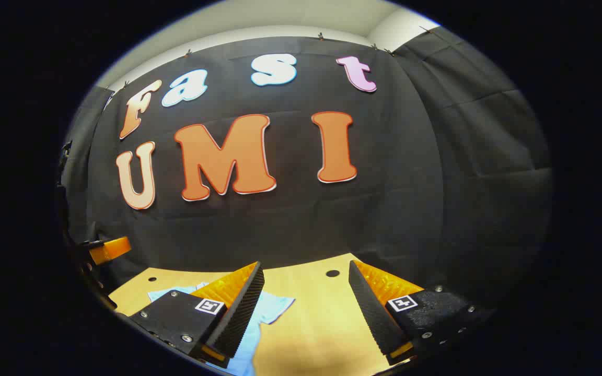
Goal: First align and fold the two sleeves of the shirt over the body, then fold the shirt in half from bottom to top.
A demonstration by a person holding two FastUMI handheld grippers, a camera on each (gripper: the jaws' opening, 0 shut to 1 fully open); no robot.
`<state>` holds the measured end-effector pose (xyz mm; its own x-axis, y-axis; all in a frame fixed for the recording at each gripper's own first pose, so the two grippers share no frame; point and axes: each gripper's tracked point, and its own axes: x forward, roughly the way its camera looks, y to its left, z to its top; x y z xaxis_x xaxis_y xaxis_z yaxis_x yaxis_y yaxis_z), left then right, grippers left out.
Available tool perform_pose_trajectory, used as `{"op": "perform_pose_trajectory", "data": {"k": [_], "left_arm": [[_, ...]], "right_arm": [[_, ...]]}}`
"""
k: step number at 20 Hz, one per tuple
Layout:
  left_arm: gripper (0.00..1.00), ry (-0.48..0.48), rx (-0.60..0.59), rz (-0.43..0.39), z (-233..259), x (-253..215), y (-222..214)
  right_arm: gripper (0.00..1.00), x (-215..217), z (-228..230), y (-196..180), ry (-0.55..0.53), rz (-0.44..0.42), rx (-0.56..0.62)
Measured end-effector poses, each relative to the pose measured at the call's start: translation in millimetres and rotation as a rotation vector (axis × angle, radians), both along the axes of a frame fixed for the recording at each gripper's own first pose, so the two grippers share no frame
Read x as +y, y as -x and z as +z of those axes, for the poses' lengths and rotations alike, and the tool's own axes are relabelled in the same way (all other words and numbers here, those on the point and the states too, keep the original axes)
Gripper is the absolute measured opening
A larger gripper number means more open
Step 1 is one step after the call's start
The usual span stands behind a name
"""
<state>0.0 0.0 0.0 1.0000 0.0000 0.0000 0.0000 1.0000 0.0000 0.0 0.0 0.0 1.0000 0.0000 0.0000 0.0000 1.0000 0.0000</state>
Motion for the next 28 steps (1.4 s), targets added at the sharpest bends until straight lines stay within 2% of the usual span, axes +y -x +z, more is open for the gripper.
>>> {"op": "perform_pose_trajectory", "data": {"k": [1, 3, 5, 7, 10, 12, 13, 18, 21, 24, 28], "left_arm": [[0.98, -0.005, 0.003, 0.019, 7, 28, -1], [0.98, -0.01, -0.004, 0.059, 20, 75, -5], [0.98, -0.045, -0.01, 0.077, 30, 113, -15], [0.98, -0.066, -0.003, 0.114, 34, 140, -26], [0.98, 0.016, 0.005, 0.149, 37, 161, -38], [0.98, 0.039, 0.027, 0.149, 31, 165, -44], [0.98, 0.023, 0.024, 0.167, 32, 169, -47], [0.98, -0.001, 0.024, 0.207, 27, 169, -73], [0.98, -0.001, 0.045, 0.211, 16, 170, -90], [0.98, -0.021, 0.06, 0.185, 7, 172, -110], [0.98, -0.029, 0.077, 0.16, -2, 182, -129]], "right_arm": [[0.98, 21, 3, -3, -0.014, 0.004, 0.0], [1.0, 56, 0, -7, -0.059, 0.014, 0.042], [0.99, 97, 8, -10, -0.101, 0.071, 0.042], [0.98, 121, 12, -20, -0.08, 0.099, 0.047], [0.98, 139, 11, -43, 0.041, 0.128, 0.084], [0.98, 166, -4, -49, 0.021, 0.232, 0.16], [0.98, 172, -9, -53, 0.003, 0.255, 0.182], [0.98, 151, -25, -93, 0.019, 0.196, 0.217], [0.98, 127, -52, -119, -0.011, 0.113, 0.329], [0.98, 99, -82, -143, 0.005, 0.005, 0.449], [0.98, 77, -134, -174, -0.009, -0.08, 0.685]]}}
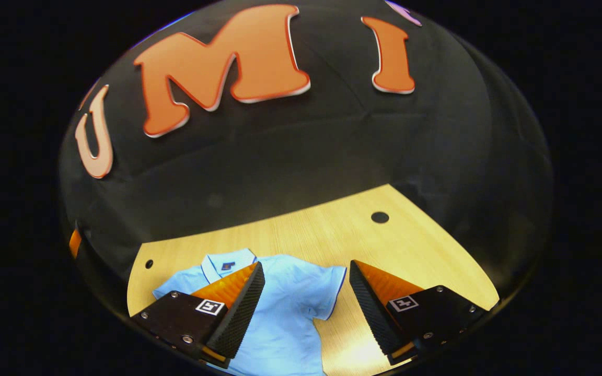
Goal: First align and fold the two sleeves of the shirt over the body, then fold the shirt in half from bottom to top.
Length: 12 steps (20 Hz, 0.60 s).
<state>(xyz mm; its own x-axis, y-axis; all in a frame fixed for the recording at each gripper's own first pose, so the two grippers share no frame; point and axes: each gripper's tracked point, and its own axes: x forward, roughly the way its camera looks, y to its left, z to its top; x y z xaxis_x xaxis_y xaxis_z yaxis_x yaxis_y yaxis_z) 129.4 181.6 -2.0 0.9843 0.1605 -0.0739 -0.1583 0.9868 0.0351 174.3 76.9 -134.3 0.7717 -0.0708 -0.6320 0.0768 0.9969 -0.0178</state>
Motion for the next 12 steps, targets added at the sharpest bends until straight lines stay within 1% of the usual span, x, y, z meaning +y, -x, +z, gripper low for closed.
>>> {"op": "perform_pose_trajectory", "data": {"k": [2, 4, 6, 10, 12], "left_arm": [[0.98, 0.007, 0.01, 0.002, -6, 7, -5], [0.98, 0.01, 0.01, 0.014, -9, 17, -10], [0.98, 0.013, 0.02, 0.026, -16, 26, -14], [0.98, 0.031, 0.045, 0.058, -28, 45, -13], [0.98, 0.04, 0.06, 0.081, -35, 57, -10]], "right_arm": [[0.99, -12, -32, -19, 0.013, -0.028, 0.09], [0.98, -15, -68, -27, 0.026, -0.039, 0.212], [0.99, -24, -103, -36, 0.067, -0.052, 0.3], [0.99, -33, -157, -32, 0.1, -0.079, 0.463], [0.99, -40, -172, -31, 0.127, -0.093, 0.504]]}}
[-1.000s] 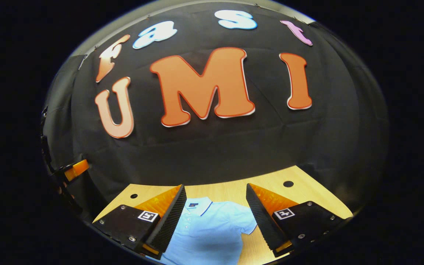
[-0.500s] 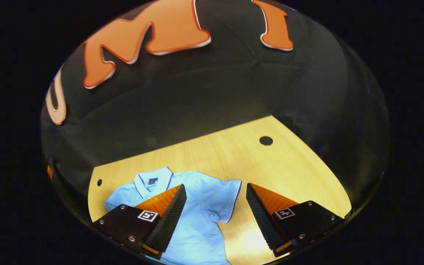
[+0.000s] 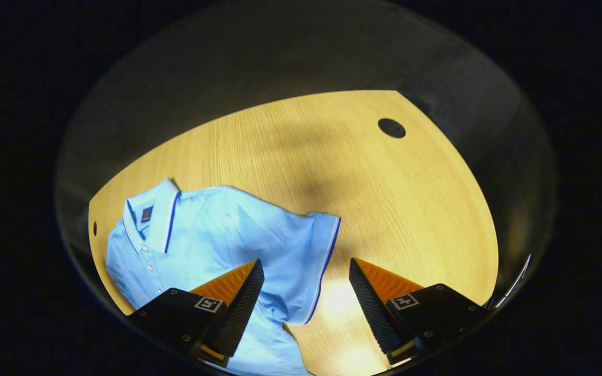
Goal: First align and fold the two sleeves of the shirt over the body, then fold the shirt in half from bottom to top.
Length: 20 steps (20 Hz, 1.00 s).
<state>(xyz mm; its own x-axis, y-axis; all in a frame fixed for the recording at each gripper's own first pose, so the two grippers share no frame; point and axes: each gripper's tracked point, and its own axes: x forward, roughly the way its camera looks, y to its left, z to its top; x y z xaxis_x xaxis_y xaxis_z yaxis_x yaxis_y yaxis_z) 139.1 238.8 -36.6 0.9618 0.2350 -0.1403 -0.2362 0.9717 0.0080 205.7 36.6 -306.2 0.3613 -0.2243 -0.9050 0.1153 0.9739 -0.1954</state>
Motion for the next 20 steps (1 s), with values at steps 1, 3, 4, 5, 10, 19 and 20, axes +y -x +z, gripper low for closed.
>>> {"op": "perform_pose_trajectory", "data": {"k": [1, 3, 4, 5, 10, 19, 20], "left_arm": [[0.98, 0.005, 0.008, 0.011, -3, 6, 2], [0.98, 0.012, 0.021, 0.031, -9, 15, 6], [0.98, 0.014, 0.027, 0.04, -12, 20, 9], [0.98, 0.014, 0.032, 0.05, -14, 24, 9], [0.99, 0.038, 0.066, 0.074, -29, 29, 12], [0.98, 0.015, 0.089, 0.083, -31, 34, 17], [0.98, 0.018, 0.087, 0.084, -30, 35, 18]], "right_arm": [[0.99, -6, -6, 2, 0.017, -0.01, 0.015], [0.99, -10, -15, 4, 0.014, -0.029, 0.046], [0.99, -8, -19, 6, -0.001, -0.032, 0.066], [0.99, -9, -18, 2, -0.014, -0.035, 0.058], [0.83, -4, -22, -1, -0.028, -0.044, 0.059], [0.01, 3, -12, -1, -0.027, 0.012, 0.019], [0.01, 9, -5, -3, -0.035, 0.024, 0.001]]}}
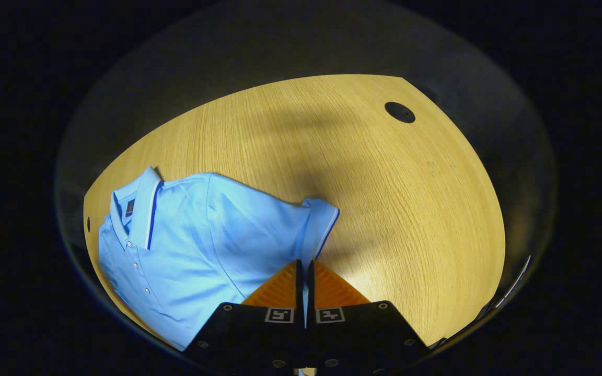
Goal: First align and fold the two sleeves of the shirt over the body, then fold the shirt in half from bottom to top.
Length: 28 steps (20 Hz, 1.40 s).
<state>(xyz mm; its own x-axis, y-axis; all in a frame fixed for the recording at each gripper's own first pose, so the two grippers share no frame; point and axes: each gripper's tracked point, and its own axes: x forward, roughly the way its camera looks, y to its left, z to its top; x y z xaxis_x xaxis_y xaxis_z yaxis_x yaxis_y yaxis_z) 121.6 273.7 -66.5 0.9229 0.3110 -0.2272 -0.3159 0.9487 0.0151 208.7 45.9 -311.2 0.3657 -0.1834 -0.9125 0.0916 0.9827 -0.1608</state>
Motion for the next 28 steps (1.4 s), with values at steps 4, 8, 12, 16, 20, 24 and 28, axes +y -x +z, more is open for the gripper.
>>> {"op": "perform_pose_trajectory", "data": {"k": [4, 8, 12, 16, 20, 24, 28], "left_arm": [[0.98, 0.002, 0.009, 0.009, -4, 15, 6], [0.98, 0.012, 0.004, 0.002, -2, 20, 11], [1.0, 0.007, 0.005, -0.004, 0, 29, 16], [0.98, 0.014, 0.015, -0.006, -4, 37, 18], [0.98, 0.017, 0.023, -0.002, -8, 48, 22], [0.98, 0.019, 0.041, 0.007, -13, 57, 23], [1.0, 0.025, 0.062, 0.01, -24, 58, 25]], "right_arm": [[0.01, 33, 34, -3, -0.015, 0.088, -0.076], [0.01, 90, 67, 2, -0.107, 0.179, -0.138], [0.01, 147, 88, 15, -0.179, 0.256, -0.166], [0.01, 199, 84, 33, -0.204, 0.329, -0.166], [0.01, 233, 59, 51, -0.164, 0.402, -0.134], [0.03, 245, 33, 63, -0.135, 0.421, -0.085], [0.23, 264, 28, 77, -0.202, 0.42, -0.057]]}}
